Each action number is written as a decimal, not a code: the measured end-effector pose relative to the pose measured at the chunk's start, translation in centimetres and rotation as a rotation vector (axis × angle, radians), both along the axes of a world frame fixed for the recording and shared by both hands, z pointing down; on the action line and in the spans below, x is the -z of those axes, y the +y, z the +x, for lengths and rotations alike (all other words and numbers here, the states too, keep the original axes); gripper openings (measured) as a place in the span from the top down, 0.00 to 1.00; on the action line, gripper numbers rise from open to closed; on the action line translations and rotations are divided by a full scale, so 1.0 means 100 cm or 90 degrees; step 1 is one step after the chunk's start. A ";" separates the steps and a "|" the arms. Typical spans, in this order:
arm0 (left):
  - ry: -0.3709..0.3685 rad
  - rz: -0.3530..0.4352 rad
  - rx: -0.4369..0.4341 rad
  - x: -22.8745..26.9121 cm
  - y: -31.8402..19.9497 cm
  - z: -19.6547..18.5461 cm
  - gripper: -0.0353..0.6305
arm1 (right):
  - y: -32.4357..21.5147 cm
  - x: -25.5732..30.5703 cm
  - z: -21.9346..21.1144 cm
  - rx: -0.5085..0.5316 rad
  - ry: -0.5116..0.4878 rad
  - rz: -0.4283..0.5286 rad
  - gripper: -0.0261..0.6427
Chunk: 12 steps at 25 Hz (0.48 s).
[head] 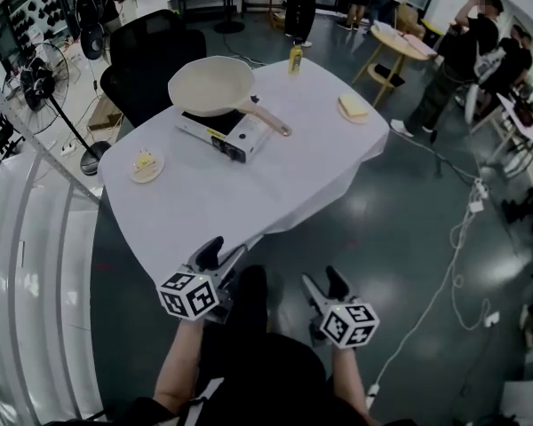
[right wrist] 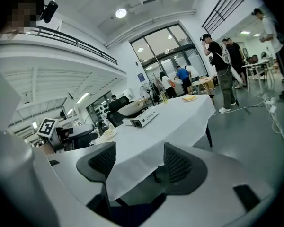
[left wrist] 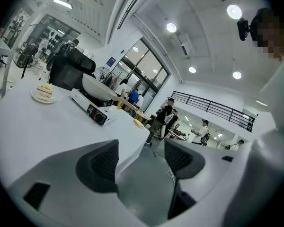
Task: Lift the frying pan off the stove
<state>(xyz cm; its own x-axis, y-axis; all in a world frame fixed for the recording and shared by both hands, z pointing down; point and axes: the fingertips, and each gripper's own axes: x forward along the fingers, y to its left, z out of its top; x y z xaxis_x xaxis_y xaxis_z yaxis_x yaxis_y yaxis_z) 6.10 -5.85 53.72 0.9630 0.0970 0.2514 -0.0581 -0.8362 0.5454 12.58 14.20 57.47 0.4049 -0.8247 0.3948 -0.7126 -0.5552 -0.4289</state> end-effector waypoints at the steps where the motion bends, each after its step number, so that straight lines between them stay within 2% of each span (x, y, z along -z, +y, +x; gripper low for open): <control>1: -0.006 -0.002 0.000 -0.004 0.000 0.000 0.51 | -0.002 -0.002 -0.001 0.005 -0.004 0.001 0.50; 6: -0.013 -0.002 -0.001 -0.005 -0.008 0.015 0.51 | -0.007 0.000 0.006 0.013 -0.002 -0.003 0.50; 12: -0.012 -0.002 -0.010 -0.006 -0.013 0.063 0.51 | -0.020 -0.003 0.050 0.013 -0.001 0.005 0.50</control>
